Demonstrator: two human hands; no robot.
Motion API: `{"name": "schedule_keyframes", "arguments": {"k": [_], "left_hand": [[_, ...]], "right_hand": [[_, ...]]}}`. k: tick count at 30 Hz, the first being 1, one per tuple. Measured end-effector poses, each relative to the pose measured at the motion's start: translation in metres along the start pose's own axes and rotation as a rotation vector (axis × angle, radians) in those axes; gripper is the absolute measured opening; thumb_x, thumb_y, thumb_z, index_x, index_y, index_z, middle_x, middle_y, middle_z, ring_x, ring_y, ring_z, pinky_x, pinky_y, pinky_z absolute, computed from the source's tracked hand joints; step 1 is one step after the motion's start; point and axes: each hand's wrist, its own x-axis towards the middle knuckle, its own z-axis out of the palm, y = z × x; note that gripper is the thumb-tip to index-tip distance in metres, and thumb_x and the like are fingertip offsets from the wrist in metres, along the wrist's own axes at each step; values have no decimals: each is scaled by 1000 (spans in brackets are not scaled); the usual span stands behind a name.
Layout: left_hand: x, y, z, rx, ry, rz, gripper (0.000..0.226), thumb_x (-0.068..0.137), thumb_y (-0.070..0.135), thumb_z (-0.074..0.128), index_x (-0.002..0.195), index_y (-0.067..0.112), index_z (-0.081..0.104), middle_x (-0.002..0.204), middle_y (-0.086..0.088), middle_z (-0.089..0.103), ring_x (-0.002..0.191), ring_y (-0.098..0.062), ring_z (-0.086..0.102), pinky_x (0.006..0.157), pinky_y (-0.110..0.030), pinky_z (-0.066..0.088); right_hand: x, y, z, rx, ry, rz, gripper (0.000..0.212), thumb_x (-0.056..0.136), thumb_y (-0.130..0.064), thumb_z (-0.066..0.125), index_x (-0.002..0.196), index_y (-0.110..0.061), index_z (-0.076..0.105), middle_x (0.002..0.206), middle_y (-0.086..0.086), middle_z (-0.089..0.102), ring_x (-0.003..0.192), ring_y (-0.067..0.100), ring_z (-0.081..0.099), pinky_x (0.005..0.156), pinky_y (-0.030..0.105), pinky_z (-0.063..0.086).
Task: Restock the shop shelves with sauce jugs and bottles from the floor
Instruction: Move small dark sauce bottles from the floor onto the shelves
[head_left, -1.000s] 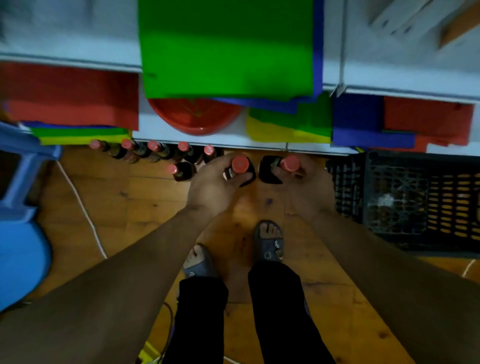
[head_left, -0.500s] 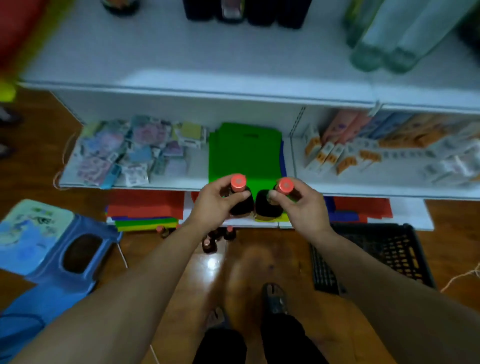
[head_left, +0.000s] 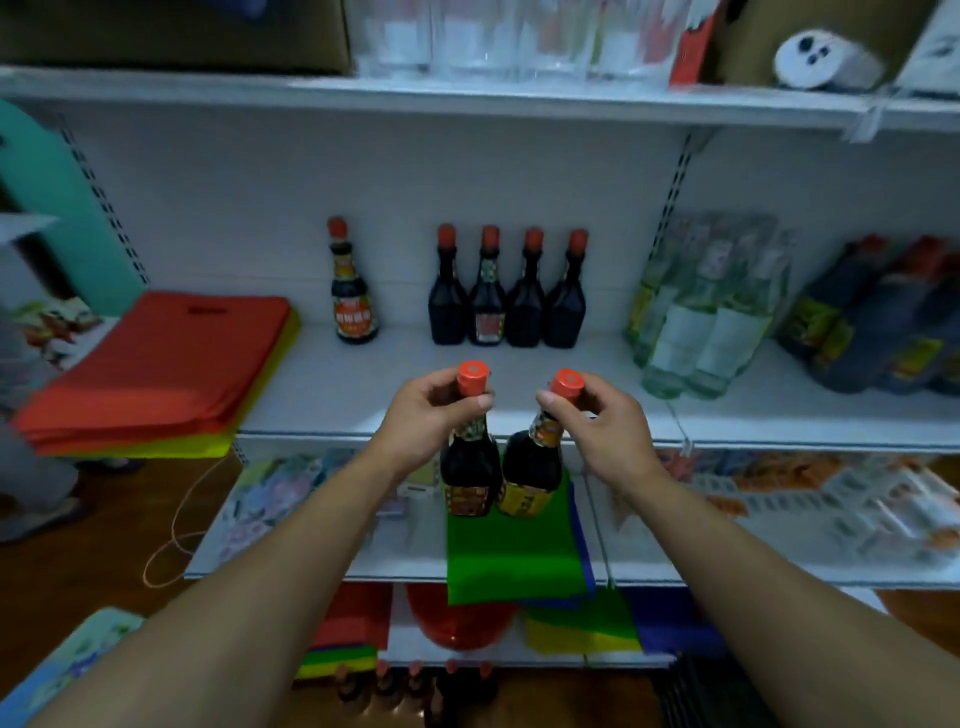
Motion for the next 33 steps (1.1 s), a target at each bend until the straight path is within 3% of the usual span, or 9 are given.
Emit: {"name": "schedule_keyframes", "arguments": {"k": [5, 12, 15, 18, 23, 25, 28, 31, 33], "left_hand": [[38, 32, 0, 1, 33, 46, 38, 85, 0, 65, 122, 4, 61, 108, -9, 67, 95, -11, 63, 80, -11, 52], [104, 45, 7, 44, 82, 74, 30, 87, 6, 65, 116, 13, 63, 94, 7, 67, 73, 12, 64, 65, -6, 48], [128, 39, 5, 20, 138, 53, 26, 84, 8, 69, 103, 26, 67, 94, 10, 70, 82, 5, 67, 73, -13, 51], [147, 28, -2, 8, 171, 22, 30, 84, 8, 70, 107, 26, 67, 98, 10, 72, 87, 1, 68, 76, -14, 52], [166, 14, -20, 19, 191, -15, 30, 85, 8, 68, 110, 23, 67, 104, 7, 71, 97, -4, 66, 91, -22, 50], [174, 7, -31, 50, 170, -28, 34, 85, 12, 69, 118, 18, 67, 112, 2, 71, 107, -11, 64, 96, -28, 48], [183, 0, -45, 13, 165, -2, 35, 86, 9, 67, 121, 15, 65, 114, -1, 70, 107, -11, 65, 92, -25, 50], [192, -6, -55, 26, 109, 32, 29, 87, 14, 68, 114, 24, 67, 115, -1, 70, 110, -14, 64, 96, -30, 49], [197, -11, -60, 54, 75, 59, 25, 87, 19, 69, 112, 25, 68, 114, -2, 70, 111, -16, 63, 100, -36, 48]], "right_hand": [[45, -13, -11, 43, 19, -38, 14, 83, -36, 71, 95, -32, 65, 90, -14, 68, 90, 9, 64, 82, 26, 50], [122, -9, -20, 74, 43, -89, 12, 83, -35, 71, 91, -29, 67, 87, -11, 69, 85, 7, 64, 75, 18, 48], [154, 5, -13, 28, 52, -84, 12, 81, -38, 73, 76, -38, 62, 80, -12, 68, 83, 11, 64, 78, 31, 49], [176, 14, -1, -15, -3, -83, 16, 84, -37, 70, 73, -39, 59, 79, -11, 65, 84, 14, 63, 78, 34, 48], [198, 24, 21, -40, -57, -83, 16, 86, -37, 67, 82, -22, 65, 76, -7, 64, 80, 15, 63, 76, 37, 50], [204, 25, 31, -12, -59, -96, 16, 87, -35, 67, 73, -31, 60, 66, -15, 61, 73, 6, 60, 72, 33, 50], [208, 21, 48, 8, -39, -116, 21, 88, -31, 67, 72, -39, 55, 64, -24, 61, 69, -7, 57, 66, 11, 42], [209, 18, 63, 30, -21, -75, 7, 88, -34, 66, 84, -31, 62, 76, -18, 64, 76, -10, 59, 68, 6, 41], [207, 18, 70, 30, -28, -39, 16, 88, -36, 65, 94, -22, 65, 86, -14, 67, 83, -8, 60, 73, 9, 44]]}}
